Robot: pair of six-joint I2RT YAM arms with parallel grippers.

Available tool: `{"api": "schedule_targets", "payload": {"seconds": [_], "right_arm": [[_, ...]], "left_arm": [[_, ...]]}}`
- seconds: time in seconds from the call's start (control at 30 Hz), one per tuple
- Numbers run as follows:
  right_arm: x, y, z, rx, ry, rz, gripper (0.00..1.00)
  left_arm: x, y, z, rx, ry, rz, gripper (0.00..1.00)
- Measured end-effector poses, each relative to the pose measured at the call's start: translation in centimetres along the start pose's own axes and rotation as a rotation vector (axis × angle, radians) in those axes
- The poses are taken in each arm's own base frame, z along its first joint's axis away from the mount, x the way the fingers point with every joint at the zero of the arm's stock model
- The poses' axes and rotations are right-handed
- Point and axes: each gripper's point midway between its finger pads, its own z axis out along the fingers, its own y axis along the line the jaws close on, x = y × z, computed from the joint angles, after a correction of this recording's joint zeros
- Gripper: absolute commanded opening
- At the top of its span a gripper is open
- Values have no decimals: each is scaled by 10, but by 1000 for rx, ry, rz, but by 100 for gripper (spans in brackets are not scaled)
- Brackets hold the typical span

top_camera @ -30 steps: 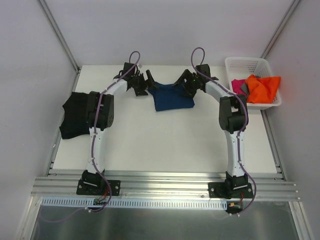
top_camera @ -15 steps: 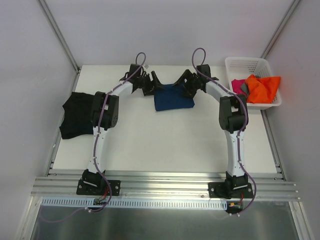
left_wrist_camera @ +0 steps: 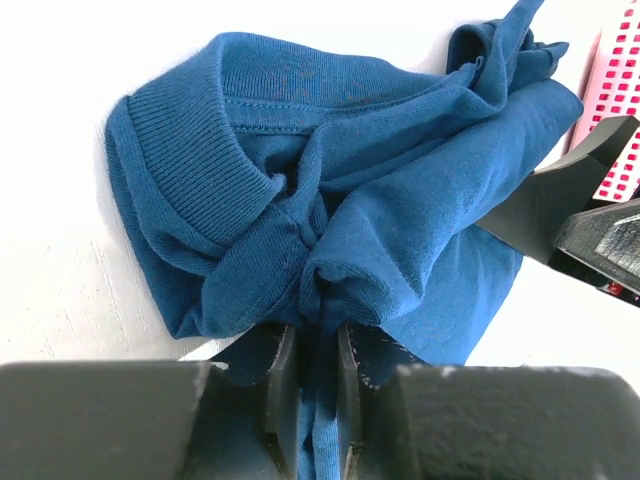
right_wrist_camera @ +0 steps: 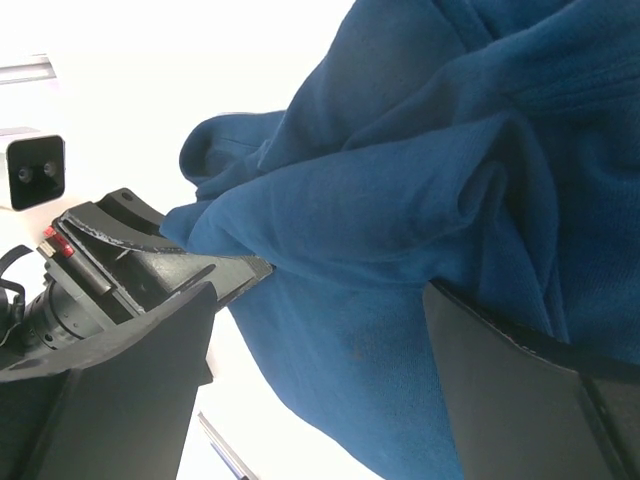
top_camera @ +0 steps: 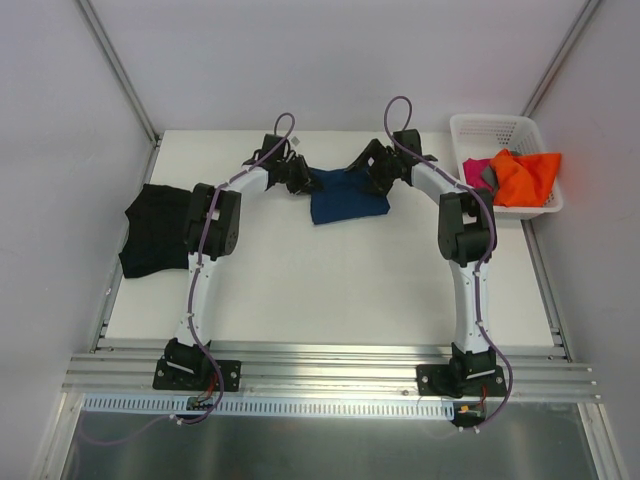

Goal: Fold and stack the t-shirts
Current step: Neatly place the folded tshirt to the corner

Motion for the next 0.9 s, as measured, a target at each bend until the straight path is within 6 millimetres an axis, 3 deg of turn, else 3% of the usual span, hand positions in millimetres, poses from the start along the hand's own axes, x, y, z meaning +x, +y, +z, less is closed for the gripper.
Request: {"api": "schedule_targets", "payload": {"seconds": [0.17,0.33,0.53,0.63,0.77,0.9], "right_arm": [[-2,-2,-4,-5,0,-3,90],[-16,-6,-26,12,-22,-20,90],[-71,-14,-88,35,-166,-64,90],[-87,-21,-115,57,-221,-88,90],[-76,-31,-122,91,-212,-116,91],[-54,-43,-119,128,-165,-129,91]], "left_arm": [[3,2,-7,-15,1,31,0],[10,8,-38,-79,25,79,0],[-19,7,-121,-127,-59,119,0],[-34,4,-169,-143,-126,138,0],[-46,10,-218,-172,-196,150,0],[-39,27,-246,-208,-206,123,0]]}}
